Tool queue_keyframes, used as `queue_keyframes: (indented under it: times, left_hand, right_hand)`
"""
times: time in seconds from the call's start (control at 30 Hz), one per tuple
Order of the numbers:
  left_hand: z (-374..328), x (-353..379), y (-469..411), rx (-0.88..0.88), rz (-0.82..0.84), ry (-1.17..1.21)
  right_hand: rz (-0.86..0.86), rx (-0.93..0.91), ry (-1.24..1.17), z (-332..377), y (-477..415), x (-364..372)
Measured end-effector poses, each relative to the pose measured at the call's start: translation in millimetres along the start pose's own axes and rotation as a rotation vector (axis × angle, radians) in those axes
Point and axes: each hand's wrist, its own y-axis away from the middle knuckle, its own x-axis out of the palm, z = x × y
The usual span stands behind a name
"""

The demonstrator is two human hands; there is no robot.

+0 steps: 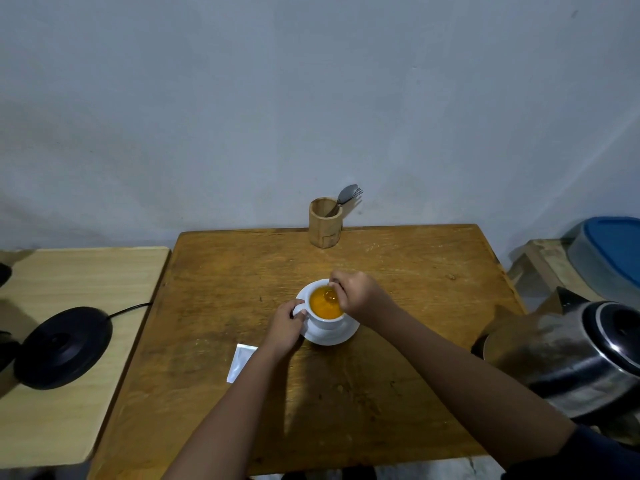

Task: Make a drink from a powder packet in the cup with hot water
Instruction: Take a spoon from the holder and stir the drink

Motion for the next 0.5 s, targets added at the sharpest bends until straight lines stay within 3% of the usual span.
queue_keyframes:
  times: [0.23, 0.5]
  left_hand:
    - [-3.1, -0.5, 2.5, 0.001, 0.003, 0.000]
    - [-6.3, -3.0, 1.9, -0.007, 0.023, -0.068]
  right_hand:
    - [-0.013, -0.041, -0.040, 5.5, 10.0, -6.3]
    - [0.193, 0.105, -0.095, 15.2, 6.1, -28.1]
